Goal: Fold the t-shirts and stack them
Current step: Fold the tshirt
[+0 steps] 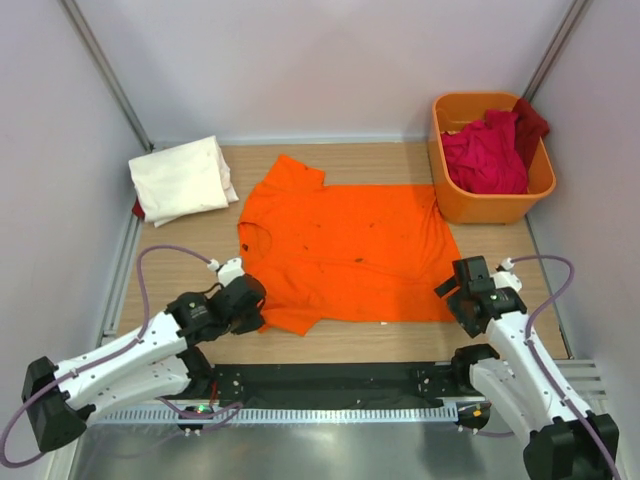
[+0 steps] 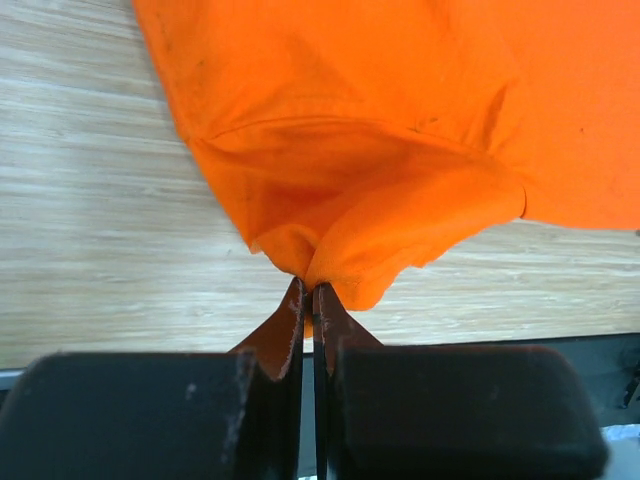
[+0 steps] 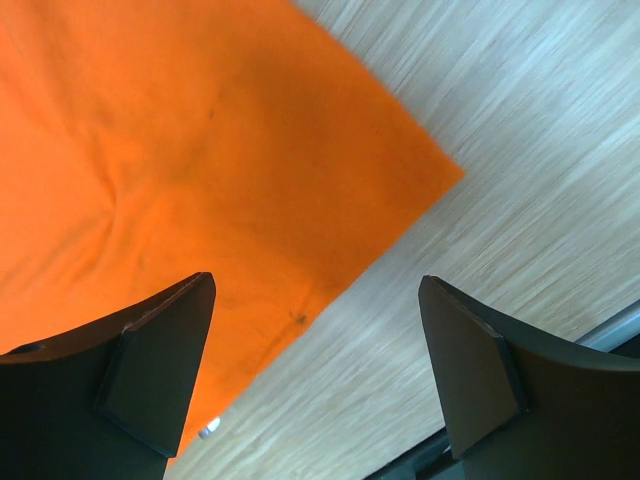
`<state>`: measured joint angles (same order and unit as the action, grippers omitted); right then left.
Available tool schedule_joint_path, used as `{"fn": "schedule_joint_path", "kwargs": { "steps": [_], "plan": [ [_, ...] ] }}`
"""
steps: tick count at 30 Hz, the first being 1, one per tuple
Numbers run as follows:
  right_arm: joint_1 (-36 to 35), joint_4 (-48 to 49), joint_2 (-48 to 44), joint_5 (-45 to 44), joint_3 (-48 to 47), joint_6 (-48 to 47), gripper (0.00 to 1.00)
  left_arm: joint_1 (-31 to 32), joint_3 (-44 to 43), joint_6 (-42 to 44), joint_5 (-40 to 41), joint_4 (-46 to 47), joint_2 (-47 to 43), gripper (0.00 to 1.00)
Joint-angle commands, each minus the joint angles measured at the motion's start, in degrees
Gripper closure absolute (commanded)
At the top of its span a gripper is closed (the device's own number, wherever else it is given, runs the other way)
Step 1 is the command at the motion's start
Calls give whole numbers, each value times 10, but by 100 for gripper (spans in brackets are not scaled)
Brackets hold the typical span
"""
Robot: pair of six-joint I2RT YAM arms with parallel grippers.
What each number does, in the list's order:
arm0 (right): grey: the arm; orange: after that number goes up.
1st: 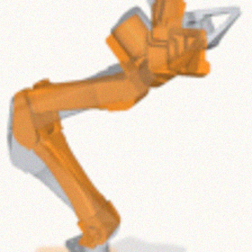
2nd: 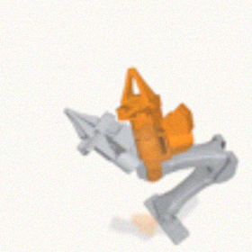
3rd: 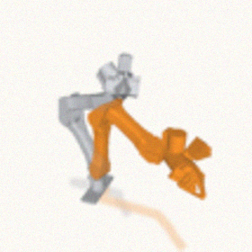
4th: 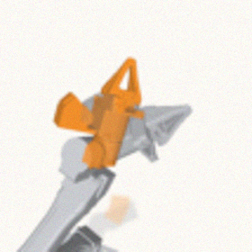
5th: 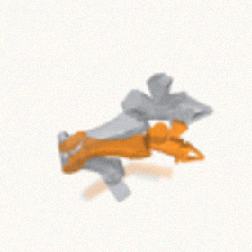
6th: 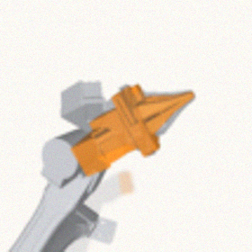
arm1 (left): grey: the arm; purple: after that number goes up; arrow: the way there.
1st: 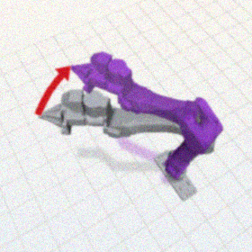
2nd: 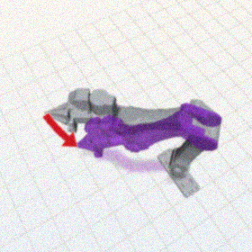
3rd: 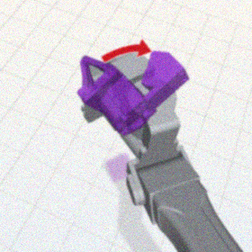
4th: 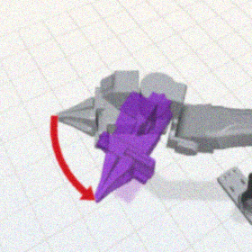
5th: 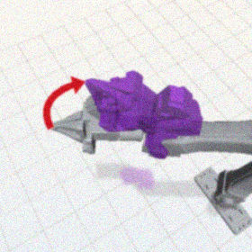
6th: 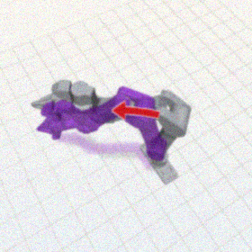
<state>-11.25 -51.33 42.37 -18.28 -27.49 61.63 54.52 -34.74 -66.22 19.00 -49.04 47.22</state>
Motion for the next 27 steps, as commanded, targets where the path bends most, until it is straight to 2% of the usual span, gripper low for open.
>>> {"fn": "schedule_joint_path", "kwargs": {
  "steps": [1, 2, 3, 7, 10, 18, 23, 27],
  "plan": [
    [55, -1, 0, -25, -20, 3, 12, -41, 19, 53, -42, 46, -15, 100],
    [81, 3, 3, -17, -20, -7, 12, -49, 25, 58, -55, 52, -14, 100],
    [131, 10, 6, -5, -16, -18, 17, -56, 26, 69, -69, 60, -13, 100],
    [232, 37, 19, 67, -3, -48, 33, -72, 23, 86, -89, 73, 7, 100],
    [240, 45, 37, 77, -1, -57, 42, -78, 20, 93, -96, 82, 16, 100],
    [241, 59, 34, 79, 18, -62, 47, -92, 24, 98, -114, 103, 32, 100],
    [240, 116, 44, 118, 74, -56, 52, -102, 23, 106, -120, 105, 38, 100],
    [240, 128, 42, 107, 68, -67, 56, -110, 23, 109, -123, 98, 38, 100]
  ]
}}
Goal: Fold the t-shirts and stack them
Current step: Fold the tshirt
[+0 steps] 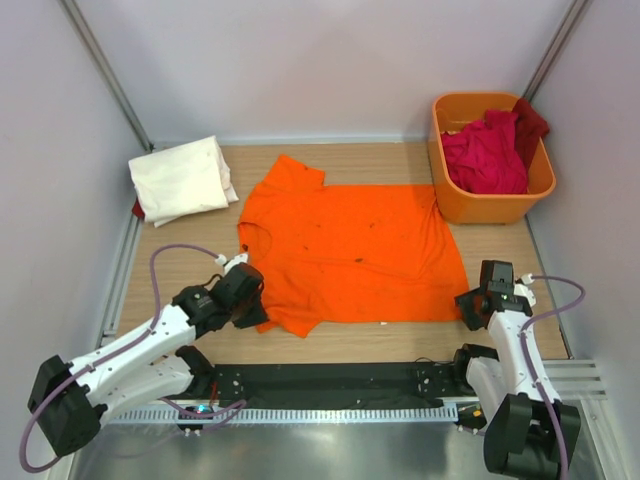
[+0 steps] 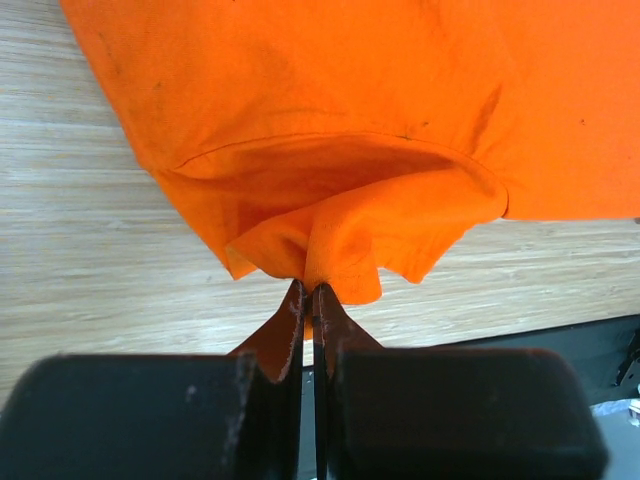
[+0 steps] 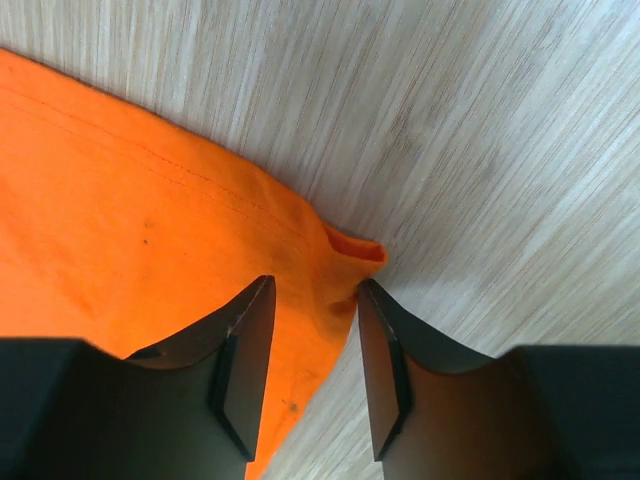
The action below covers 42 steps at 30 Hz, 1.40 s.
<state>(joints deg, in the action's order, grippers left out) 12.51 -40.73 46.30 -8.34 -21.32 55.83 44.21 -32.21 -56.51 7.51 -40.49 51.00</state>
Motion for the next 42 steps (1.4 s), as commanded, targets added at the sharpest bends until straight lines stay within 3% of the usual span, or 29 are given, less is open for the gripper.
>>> {"fn": "schedule_joint_path", "kwargs": {
  "steps": [1, 2, 5, 6, 8, 20, 29, 36, 42],
  "plan": [
    [2, 20, 5, 3, 2, -12, 57, -9, -2, 13, -8, 11, -2, 100],
    [2, 19, 7, 2, -1, -19, 59, -10, -2, 12, -8, 10, -5, 100],
    [2, 30, 5, 13, -2, -31, 82, -11, -5, 12, -8, 5, -8, 100],
    [3, 30, 0, 17, -1, -35, 93, -12, -8, 12, -9, -1, -11, 100],
    [2, 25, -14, 31, -3, -38, 99, -11, -22, 10, -7, -23, -15, 100],
    [2, -123, -107, 106, -139, -85, 99, -12, -118, -20, 4, -246, -157, 100],
    [-16, -188, -166, 133, -163, -93, 99, -12, -136, -54, 1, -381, -223, 100],
    [-35, -218, -210, 142, -161, -100, 99, -12, -177, -40, -6, -445, -203, 100],
    [-35, -177, -209, 161, -147, -97, 99, -12, -208, 17, -3, -406, -118, 100]
  ]
}}
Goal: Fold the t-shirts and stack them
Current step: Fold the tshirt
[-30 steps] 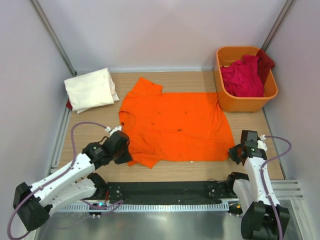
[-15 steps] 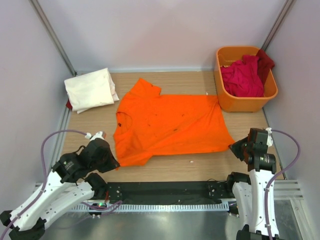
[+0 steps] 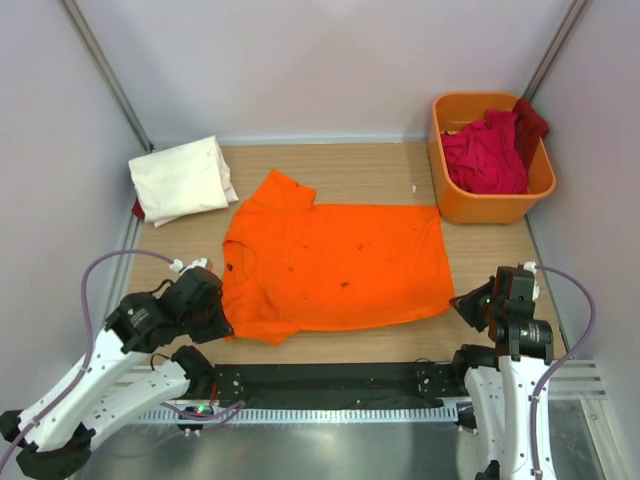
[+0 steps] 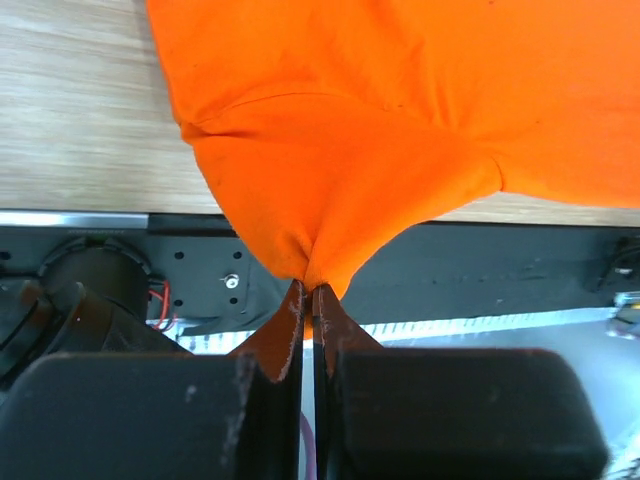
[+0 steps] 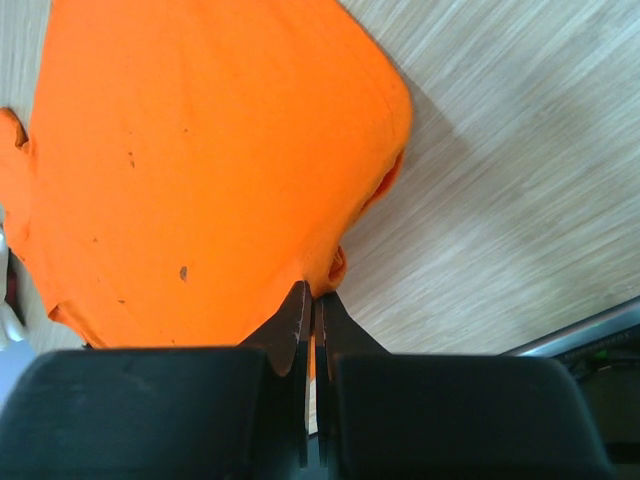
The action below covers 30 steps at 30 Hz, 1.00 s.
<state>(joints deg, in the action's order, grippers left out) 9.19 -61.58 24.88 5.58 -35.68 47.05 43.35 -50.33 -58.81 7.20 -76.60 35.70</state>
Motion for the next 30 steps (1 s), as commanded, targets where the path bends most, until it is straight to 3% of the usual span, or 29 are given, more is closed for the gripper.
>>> {"fn": "schedule_joint_path", "kwargs": {
  "steps": [1, 6, 13, 18, 30],
  "plan": [
    [-3, 41, 10, 25, -1, -11, 99, -4, -33, 51, 2, -23, 67, 100],
    [-2, 109, 81, 19, -4, -18, 99, -6, -109, 137, 40, 16, 210, 100],
    [-2, 200, 196, 1, -25, -27, 99, -103, -207, 259, -11, 82, 380, 100],
    [-2, 254, 256, 2, -24, -41, 99, -125, -295, 304, 4, 70, 477, 100],
    [-1, 319, 366, 0, -38, -60, 99, -216, -362, 365, -6, 58, 546, 100]
  ]
}}
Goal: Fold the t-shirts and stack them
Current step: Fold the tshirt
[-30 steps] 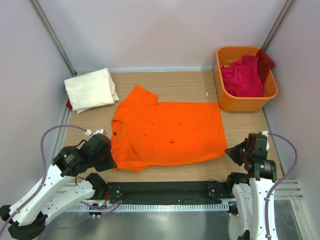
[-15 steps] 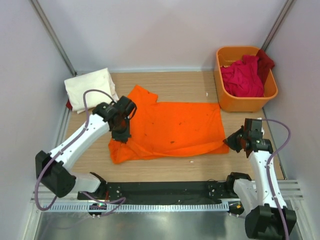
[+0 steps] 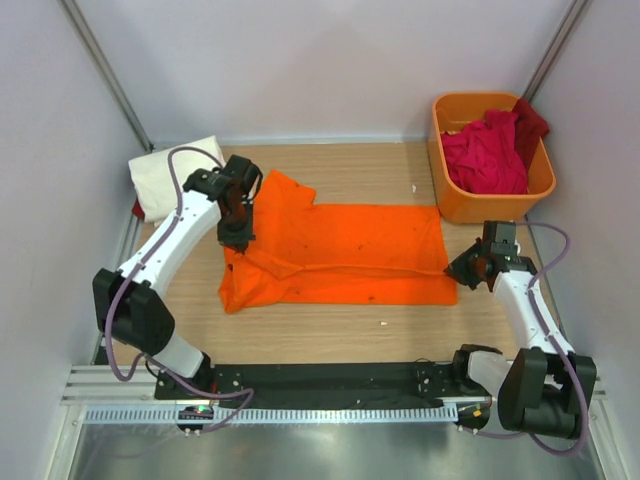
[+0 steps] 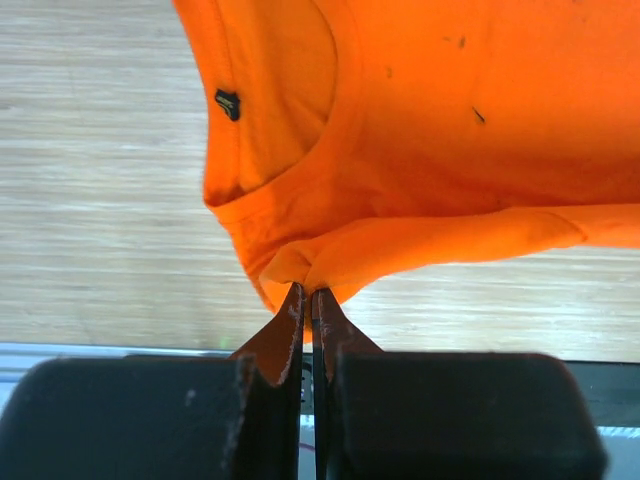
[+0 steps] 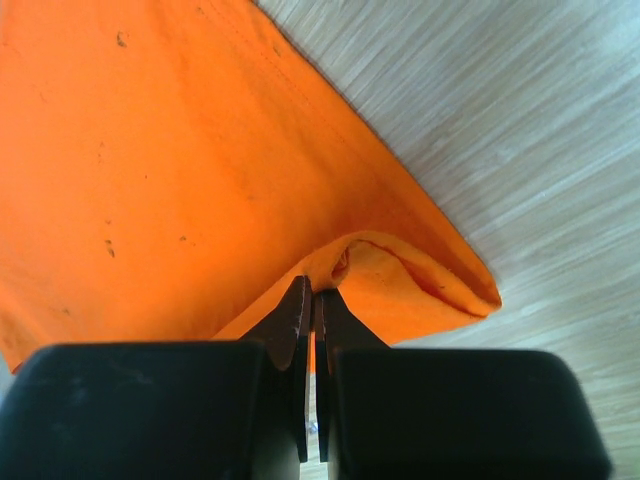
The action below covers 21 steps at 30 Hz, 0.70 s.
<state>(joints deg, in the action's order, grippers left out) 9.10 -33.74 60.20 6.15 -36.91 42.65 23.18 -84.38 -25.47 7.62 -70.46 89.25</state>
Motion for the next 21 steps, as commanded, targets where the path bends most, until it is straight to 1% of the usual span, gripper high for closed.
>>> {"fn": "schedule_joint_path", "kwargs": {
  "steps": [1, 9, 13, 14, 15, 17, 18, 19, 20, 21],
  "plan": [
    [-1, 46, 19, -7, -26, -17, 99, -17, -21, 33, -13, 0, 19, 100],
    [-1, 82, 68, -14, -24, -20, 99, -28, -35, 40, -23, 18, 72, 100],
    [-1, 115, 121, -19, -32, -24, 99, -32, -53, 43, -15, 22, 113, 100],
    [-1, 120, 132, -19, -36, -26, 99, -35, -68, 44, -7, 21, 124, 100],
    [-1, 122, 148, -19, -54, -32, 96, -38, -79, 44, 2, 18, 146, 100],
    [-1, 138, 190, 0, -75, -47, 80, -41, -119, 44, 49, 2, 174, 99],
    [-1, 136, 203, -2, -90, -56, 38, -45, -137, 40, 70, -6, 203, 97],
    [-1, 127, 214, -2, -120, -62, 21, -47, -155, 37, 91, -14, 214, 92],
    [-1, 115, 233, -5, -140, -65, 11, -49, -189, 32, 112, -33, 222, 81],
    [-1, 100, 237, -19, -158, -69, 7, -51, -204, 32, 116, -40, 228, 69]
  ]
}}
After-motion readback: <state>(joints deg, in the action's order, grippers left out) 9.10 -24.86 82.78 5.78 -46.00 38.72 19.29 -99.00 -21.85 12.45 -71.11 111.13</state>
